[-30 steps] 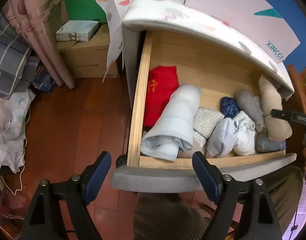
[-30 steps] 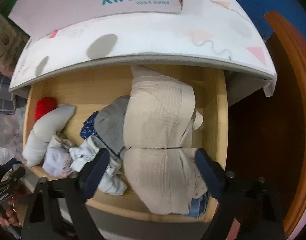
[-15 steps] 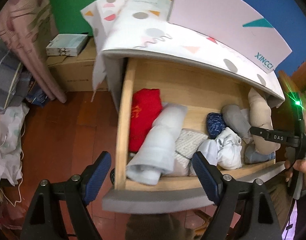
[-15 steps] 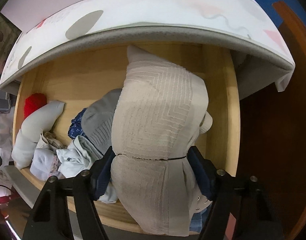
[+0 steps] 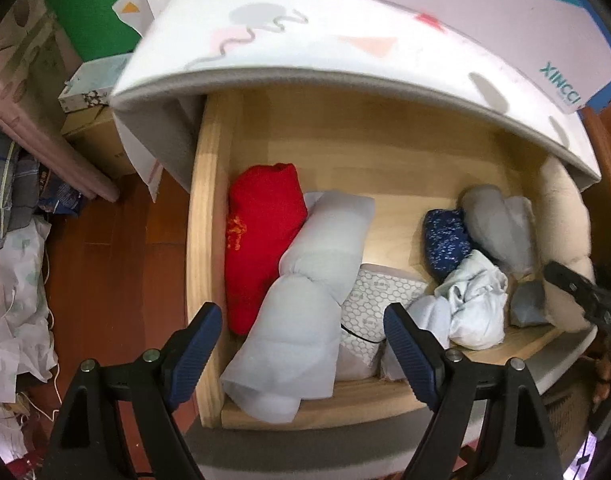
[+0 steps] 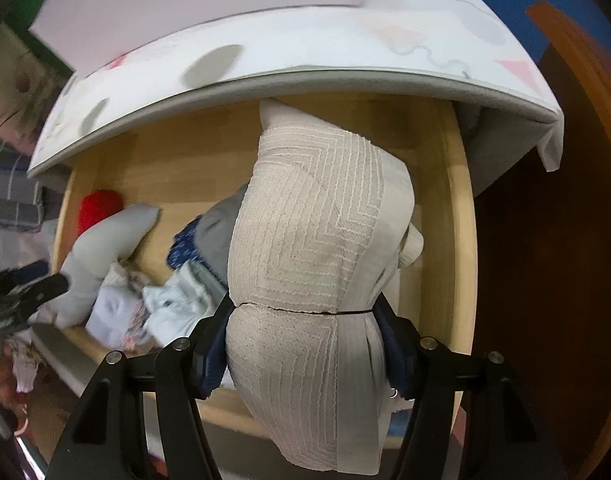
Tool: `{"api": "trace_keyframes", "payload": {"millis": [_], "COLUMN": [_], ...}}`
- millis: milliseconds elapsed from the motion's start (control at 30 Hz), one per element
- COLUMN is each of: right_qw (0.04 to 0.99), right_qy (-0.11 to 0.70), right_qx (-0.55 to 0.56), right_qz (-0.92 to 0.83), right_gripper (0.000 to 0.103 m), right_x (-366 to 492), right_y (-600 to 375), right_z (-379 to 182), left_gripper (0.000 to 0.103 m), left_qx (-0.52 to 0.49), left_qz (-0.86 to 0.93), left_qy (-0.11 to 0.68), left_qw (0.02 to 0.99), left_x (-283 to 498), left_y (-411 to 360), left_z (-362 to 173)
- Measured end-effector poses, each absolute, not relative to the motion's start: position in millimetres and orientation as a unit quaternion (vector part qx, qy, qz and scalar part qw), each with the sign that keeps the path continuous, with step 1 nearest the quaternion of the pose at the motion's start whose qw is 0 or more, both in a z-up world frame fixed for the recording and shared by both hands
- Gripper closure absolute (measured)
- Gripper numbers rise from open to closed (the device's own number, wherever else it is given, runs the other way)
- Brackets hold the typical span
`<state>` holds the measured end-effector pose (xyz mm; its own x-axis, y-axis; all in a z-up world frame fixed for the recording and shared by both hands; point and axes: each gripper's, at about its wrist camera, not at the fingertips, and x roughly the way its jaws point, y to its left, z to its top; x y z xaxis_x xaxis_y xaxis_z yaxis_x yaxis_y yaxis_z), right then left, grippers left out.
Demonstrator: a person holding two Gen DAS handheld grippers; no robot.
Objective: Take underwear out of drawer
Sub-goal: 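Grasp the light blue rolled underwear with the left gripper while the right gripper holds the beige bra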
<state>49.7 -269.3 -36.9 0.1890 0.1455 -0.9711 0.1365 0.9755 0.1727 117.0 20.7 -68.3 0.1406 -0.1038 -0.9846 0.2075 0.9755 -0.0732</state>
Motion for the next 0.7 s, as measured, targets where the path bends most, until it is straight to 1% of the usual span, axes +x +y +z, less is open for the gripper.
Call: {"api": "trace_keyframes", "payload": {"millis": [100,167,200,233,300,500,700], "right_qw": [0.767,0.766,0.766,0.766,0.766,0.763,0.759], "right_qy": [0.632,0.632,0.632,0.630,0.629,0.633,0.634], "right_qx": [0.109,0.116,0.118,0.126,0.130,0.126,0.143], "right_qz": [0.014,0.021,0.022,0.025,0.026,0.037,0.038], "right_gripper": [0.043,0.043,0.043,0.043,0.043,0.042,0.042], "right_x": [38.9,35.1,33.9,30.3,30.2,29.7,29.9], "right_y": [-267.5,-270.4,-271.3,-274.0,-276.0,-270.5,-274.0], "right_z": [-29.9,-29.7,-29.2,-29.4,-29.7,-31.7,-33.6], "left_gripper": [0.019,0.022,0.032,0.045,0.057,0.057,0.052], "left_qx": [0.033,0.032,0.038,0.045,0.048,0.042,0.065], "left_qz": [-0.097,-0.100,-0.100,-0.100,-0.099,-0.098,-0.089], "left_qy": [0.651,0.654,0.654,0.656,0.667,0.672,0.684], "left_qw": [0.752,0.750,0.749,0.747,0.737,0.733,0.721], "left_x": [122.6,124.5,124.6,125.1,126.6,128.2,128.7], "left_y": [20.3,18.3,17.0,15.8,14.4,13.5,-0.3], "left_z": [-75.3,-78.1,-79.1,-80.9,-86.4,-92.2,-108.2]}}
